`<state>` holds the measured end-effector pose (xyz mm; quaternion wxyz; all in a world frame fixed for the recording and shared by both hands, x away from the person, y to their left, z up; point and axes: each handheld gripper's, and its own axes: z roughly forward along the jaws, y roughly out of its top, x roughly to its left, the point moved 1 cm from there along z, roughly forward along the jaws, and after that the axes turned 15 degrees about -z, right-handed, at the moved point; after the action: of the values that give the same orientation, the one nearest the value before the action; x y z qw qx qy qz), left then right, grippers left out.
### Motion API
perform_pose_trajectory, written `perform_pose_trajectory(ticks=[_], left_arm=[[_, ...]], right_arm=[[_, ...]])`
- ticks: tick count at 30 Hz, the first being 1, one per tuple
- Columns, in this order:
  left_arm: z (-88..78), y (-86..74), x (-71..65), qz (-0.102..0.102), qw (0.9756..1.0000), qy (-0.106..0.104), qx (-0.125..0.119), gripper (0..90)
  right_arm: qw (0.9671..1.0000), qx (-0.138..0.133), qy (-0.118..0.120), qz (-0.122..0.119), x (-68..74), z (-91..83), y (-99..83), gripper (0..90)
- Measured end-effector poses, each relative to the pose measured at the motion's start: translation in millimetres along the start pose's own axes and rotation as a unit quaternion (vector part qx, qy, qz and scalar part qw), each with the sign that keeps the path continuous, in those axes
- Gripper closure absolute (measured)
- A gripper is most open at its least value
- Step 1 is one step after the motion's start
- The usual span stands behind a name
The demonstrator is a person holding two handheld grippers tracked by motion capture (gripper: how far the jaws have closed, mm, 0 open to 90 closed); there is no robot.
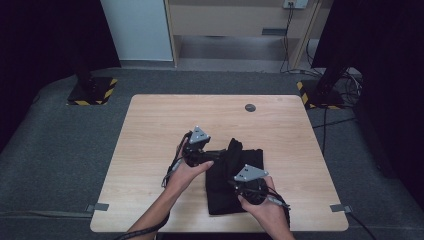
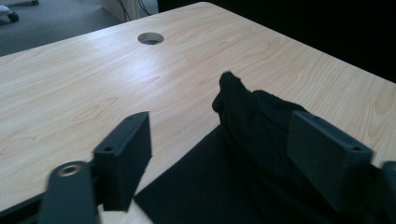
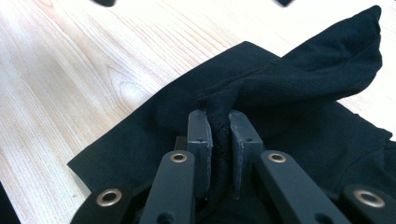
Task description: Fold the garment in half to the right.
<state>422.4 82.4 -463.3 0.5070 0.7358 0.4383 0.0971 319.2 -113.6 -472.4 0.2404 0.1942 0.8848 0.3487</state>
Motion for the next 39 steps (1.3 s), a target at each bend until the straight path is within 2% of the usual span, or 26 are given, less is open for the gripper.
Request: perform_pose_trajectory(ticks=[3,5,7,11,15,18,21,23,26,30,39], left_arm=[[-7.0,-9.6,0.3,0.011,0.9999,0.012,0.004,12.7],[-11.1,-17.9,1.1,0.007,0.9998,0.017,0.009,8.7],[-15.9,-29.1,0.8,0.016,0.9993,0.028,0.017,6.5],[-26.8,-54.0,5.6,0.021,0.9983,0.041,0.036,4.1],[-37.2,-67.7,15.7,0.018,0.9972,0.057,0.046,2.8],[-41.6,-73.0,22.1,0.015,0.9968,0.065,0.044,2.7],[-43.3,-77.6,26.3,0.027,0.9957,0.073,0.049,2.9],[-45.1,-82.7,29.6,0.020,0.9955,0.076,0.052,3.1],[-45.6,-84.9,30.8,0.031,0.9946,0.082,0.057,3.0],[-46.7,-84.5,33.7,0.022,0.9949,0.084,0.051,3.3],[-43.7,-89.6,40.4,0.021,0.9939,0.088,0.062,3.6]], right_arm=[[1.0000,-0.001,-0.001,0.004,0.5,0.1,-2.2,80.9],[1.0000,-0.001,-0.003,0.007,0.3,0.1,-4.6,80.9],[0.9999,-0.001,-0.003,0.011,0.1,-0.3,-6.7,80.7],[0.9999,-0.002,-0.006,0.016,-1.8,-1.5,-10.6,80.2],[0.9998,0.000,-0.006,0.020,-2.2,-2.2,-14.2,79.5],[0.9997,-0.001,-0.007,0.025,-2.8,-2.5,-16.9,79.2],[0.9996,-0.001,-0.007,0.029,-2.1,-1.9,-19.5,78.1],[0.9994,-0.002,-0.005,0.034,-0.6,-2.2,-22.3,76.4],[0.9993,-0.001,-0.007,0.036,0.4,-2.7,-25.6,75.5],[0.9988,-0.001,-0.007,0.048,-0.8,-3.4,-32.2,73.6],[0.9983,0.001,-0.002,0.058,-0.8,-4.1,-38.0,69.0]])
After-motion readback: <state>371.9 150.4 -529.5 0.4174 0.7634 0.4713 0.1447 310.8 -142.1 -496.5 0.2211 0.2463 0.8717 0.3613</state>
